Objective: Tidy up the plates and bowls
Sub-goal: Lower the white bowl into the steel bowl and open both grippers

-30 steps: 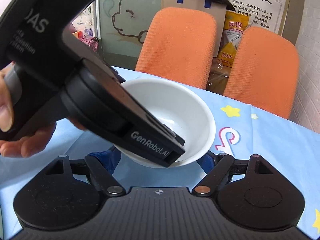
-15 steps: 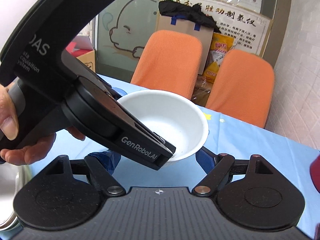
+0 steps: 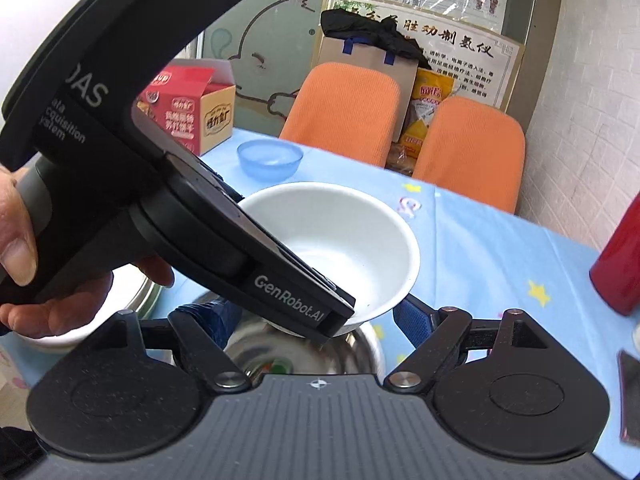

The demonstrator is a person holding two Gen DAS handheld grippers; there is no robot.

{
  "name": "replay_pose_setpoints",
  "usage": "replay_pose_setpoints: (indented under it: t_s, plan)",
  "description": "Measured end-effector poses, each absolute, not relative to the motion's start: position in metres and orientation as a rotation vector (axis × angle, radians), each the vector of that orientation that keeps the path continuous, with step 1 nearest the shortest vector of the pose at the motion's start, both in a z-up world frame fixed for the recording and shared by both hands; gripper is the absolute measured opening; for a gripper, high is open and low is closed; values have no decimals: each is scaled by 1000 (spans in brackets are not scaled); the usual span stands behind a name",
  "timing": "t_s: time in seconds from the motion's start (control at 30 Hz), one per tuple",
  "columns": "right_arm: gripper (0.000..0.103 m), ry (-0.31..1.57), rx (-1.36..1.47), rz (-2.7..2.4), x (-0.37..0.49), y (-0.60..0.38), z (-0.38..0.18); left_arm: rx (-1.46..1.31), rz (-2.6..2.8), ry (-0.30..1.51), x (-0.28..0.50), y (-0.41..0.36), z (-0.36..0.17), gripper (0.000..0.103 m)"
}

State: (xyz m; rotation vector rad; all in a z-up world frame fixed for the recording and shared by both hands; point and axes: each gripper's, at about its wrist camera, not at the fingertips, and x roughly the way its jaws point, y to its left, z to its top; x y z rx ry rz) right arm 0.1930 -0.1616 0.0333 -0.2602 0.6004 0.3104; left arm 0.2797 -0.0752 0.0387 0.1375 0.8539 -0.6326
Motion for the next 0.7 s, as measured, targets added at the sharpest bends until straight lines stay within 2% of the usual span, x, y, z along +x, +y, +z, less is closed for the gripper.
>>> replay_pose_setpoints:
  t_s: [0.4,0.7]
  plan:
    - [70,668,-226,341,169,-159,6,162,-622,903,259,-74,9,62]
    - [69,686,-201,333,162,-165,1,141,-638,900,262,-71,12,72]
